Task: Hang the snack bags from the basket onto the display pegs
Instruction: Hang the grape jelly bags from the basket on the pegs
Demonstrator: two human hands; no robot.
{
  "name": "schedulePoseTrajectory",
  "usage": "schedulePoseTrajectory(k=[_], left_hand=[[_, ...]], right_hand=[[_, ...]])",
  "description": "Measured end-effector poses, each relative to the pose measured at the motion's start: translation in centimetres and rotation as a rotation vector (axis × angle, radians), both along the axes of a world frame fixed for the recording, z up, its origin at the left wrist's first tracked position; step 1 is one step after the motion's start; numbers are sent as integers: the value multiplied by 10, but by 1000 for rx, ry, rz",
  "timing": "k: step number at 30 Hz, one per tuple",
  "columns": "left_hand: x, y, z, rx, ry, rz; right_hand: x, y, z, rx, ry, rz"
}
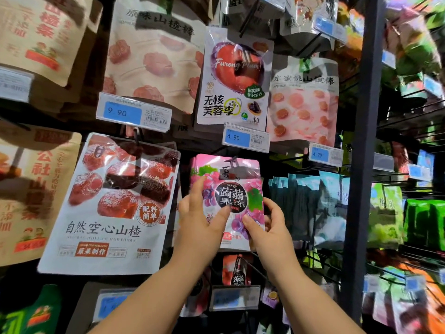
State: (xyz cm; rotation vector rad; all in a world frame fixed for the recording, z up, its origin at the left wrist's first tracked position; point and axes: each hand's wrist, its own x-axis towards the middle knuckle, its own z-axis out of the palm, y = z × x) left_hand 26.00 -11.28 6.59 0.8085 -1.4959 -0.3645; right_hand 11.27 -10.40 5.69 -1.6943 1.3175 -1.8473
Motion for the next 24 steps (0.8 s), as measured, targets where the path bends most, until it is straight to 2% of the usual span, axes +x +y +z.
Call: schedulePoseTrajectory(k=[2,4,7,12,24], left_hand=[[-4,-2,-8,-7,-62,32],[-7,-5,-15,0,-117,63],[-10,-14,-22,-20,-135,26],[-13,-35,-23,-7,-128,-47],[-15,-64,-25,69,-187,51]], right_hand=[[0,0,-3,8,104,-83],[1,-2,-7,29,168,-55],[3,-12,-11,47,175,41],[1,-35,-8,80,186,59],[-1,-72,-9,169,265,78]])
